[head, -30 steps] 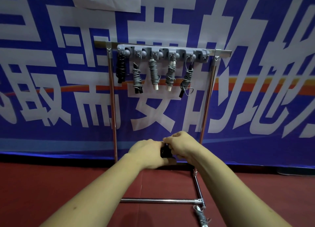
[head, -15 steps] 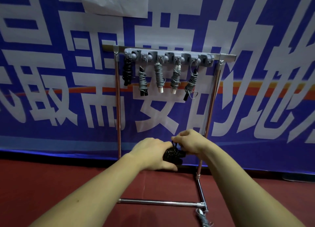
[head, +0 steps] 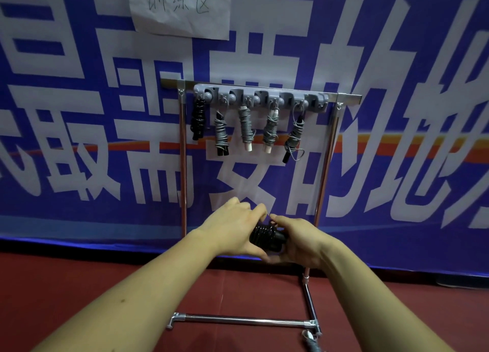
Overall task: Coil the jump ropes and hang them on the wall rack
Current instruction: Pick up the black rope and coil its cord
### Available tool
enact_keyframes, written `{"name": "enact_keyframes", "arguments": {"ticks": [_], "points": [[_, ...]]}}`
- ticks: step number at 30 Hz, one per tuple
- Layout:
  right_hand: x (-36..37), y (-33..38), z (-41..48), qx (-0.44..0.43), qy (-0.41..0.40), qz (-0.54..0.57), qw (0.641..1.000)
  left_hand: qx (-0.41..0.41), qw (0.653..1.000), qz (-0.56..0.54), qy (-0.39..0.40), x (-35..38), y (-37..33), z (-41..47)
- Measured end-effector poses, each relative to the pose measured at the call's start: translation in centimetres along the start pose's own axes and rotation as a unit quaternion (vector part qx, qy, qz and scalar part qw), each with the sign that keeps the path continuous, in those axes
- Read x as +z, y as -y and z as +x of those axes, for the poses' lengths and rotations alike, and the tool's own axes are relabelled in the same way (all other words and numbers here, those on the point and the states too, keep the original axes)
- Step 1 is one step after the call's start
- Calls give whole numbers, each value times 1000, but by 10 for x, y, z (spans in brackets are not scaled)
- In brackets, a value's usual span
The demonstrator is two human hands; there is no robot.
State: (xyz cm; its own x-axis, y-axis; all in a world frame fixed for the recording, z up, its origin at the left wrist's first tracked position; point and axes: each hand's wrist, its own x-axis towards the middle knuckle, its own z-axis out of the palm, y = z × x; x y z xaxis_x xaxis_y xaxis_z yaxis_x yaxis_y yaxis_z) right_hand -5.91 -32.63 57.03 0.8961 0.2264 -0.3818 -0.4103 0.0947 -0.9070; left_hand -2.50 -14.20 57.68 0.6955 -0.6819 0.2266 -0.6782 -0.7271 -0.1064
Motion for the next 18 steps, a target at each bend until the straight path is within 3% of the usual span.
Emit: {"name": "enact_keyframes", "arguments": {"ticks": [7,11,13,16,17,18], "points": [[-5,1,-12,-72,25,85,993,-57,994,-66,-61,-4,5,2],[-4,-3,-8,-160,-16,141,977,-189,949,-248,-43,-8,2,2],[-3,-1,-9,-207,-50,155,965,-264,877,-400,-33,-17,-3,6],[4,3,-14,-285,-110,90,948,-308,665,-680,-17,-36,-13,21],[7,4,-15,-309,-133,40,941,-294,616,-731,-16,-41,-19,25],[9,7,-16,-332,-158,-19,930,-279,598,-751,-27,-46,-23,31]]}}
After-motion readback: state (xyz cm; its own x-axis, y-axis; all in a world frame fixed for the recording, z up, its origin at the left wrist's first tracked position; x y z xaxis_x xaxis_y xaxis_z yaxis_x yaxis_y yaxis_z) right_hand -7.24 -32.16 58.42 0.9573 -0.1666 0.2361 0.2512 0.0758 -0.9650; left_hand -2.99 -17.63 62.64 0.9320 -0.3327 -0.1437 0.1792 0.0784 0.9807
